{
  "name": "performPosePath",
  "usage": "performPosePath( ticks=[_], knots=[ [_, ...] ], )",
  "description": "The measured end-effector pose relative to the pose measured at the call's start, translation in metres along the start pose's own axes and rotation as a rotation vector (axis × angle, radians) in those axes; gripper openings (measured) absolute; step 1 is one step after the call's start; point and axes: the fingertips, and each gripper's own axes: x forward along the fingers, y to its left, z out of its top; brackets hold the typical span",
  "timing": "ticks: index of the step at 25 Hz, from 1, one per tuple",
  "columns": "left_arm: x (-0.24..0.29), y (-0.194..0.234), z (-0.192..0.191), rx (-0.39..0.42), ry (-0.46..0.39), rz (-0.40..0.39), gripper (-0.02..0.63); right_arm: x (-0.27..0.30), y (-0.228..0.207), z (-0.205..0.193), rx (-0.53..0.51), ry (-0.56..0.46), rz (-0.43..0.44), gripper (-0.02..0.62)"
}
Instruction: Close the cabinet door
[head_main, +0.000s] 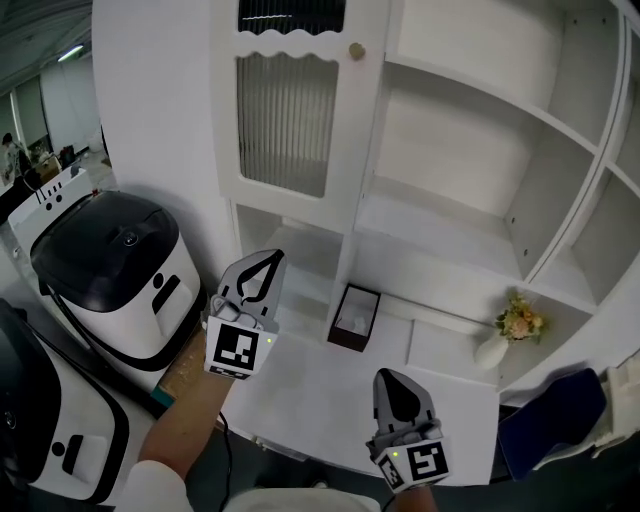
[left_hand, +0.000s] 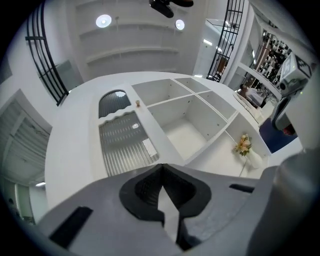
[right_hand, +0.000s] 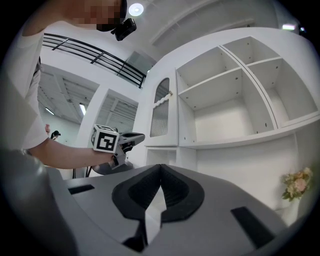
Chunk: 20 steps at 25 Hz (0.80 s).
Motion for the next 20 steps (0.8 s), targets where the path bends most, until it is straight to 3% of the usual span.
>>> performPosePath(
  ticks=[10, 20],
  knots=[
    [-0.128, 0.051, -0.010, -0.074, 0.026, 0.155, 0.005, 0.022, 0.037, 0.006, 0.013, -0.014, 0.055, -0.002],
    [-0.225, 0.082, -0.012, -0.148, 0.096, 0.287, 0.005, 0.014, 0.009, 0.015, -0.001, -0.011, -0.081, -0.002]
  ],
)
